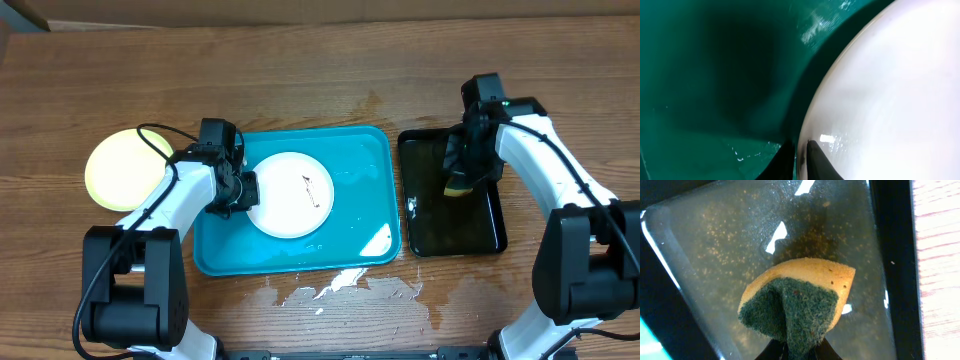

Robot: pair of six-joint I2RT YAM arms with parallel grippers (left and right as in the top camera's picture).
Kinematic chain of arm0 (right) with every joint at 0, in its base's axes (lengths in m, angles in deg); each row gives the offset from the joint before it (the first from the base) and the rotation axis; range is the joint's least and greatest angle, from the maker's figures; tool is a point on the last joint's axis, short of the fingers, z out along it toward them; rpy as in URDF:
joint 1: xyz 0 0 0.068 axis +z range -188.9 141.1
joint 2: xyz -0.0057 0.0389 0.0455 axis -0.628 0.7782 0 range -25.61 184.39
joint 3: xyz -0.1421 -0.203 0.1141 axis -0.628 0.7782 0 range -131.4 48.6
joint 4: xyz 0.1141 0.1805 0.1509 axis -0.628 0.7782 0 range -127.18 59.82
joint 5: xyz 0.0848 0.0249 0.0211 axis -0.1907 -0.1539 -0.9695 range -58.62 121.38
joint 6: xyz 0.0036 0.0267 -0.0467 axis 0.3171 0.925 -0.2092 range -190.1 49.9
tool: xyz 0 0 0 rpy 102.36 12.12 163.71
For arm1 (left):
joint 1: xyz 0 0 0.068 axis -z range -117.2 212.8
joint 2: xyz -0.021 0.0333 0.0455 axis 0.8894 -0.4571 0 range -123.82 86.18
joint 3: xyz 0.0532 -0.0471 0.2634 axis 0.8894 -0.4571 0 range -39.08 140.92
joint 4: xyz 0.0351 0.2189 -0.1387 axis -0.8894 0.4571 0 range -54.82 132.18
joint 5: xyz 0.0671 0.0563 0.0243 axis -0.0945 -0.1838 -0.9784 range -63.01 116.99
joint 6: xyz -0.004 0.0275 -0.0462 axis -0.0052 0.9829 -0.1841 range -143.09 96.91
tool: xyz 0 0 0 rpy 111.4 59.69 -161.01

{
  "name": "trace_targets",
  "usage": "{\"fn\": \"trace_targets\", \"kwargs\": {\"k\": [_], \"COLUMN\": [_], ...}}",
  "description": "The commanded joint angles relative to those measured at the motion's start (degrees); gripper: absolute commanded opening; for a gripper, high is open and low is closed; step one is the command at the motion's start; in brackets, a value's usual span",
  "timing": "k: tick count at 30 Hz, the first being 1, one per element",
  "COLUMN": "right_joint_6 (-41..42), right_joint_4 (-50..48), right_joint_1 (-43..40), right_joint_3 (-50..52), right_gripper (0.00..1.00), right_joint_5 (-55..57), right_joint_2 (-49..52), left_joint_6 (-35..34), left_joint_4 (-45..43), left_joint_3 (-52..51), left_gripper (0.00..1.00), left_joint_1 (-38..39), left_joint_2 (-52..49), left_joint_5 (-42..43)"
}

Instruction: Clean dirty plates on tray and stack at the side

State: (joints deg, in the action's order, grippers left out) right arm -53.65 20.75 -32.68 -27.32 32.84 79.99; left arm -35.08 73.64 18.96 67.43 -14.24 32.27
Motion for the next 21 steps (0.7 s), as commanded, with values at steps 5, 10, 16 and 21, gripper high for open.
{"fn": "trace_targets", "kwargs": {"k": [5, 10, 16, 21], "right_joint_6": [-2.62, -4.57, -5.01, -6.03], "right_joint_4": [-5.62, -10.21, -12.59, -12.37], "right_joint_1": [2.34, 4.07, 4.46, 4.44], "right_joint_3": [4.7, 7.74, 9.55, 9.27], "right_gripper": [0.08, 0.22, 0.39, 0.4], "right_joint_5": [-1.84, -2.16, -2.14, -2.19], "right_joint_2": [-1.75, -1.75, -1.77, -1.99], "left_joint_6": [4.37, 5.68, 5.64, 5.6], "left_joint_4": [-1.53, -1.46, -1.4, -0.79], "left_joint_3": [-0.26, -0.26, -0.26, -0.28], "left_gripper": [0.13, 0.24, 0.55, 0.58], "left_joint_1": [4.15, 6.82, 8.52, 8.57], "left_joint_2": [0.02, 0.02, 0.02, 0.02], "left_joint_5": [-0.79, -0.81, -0.81, -0.79]}}
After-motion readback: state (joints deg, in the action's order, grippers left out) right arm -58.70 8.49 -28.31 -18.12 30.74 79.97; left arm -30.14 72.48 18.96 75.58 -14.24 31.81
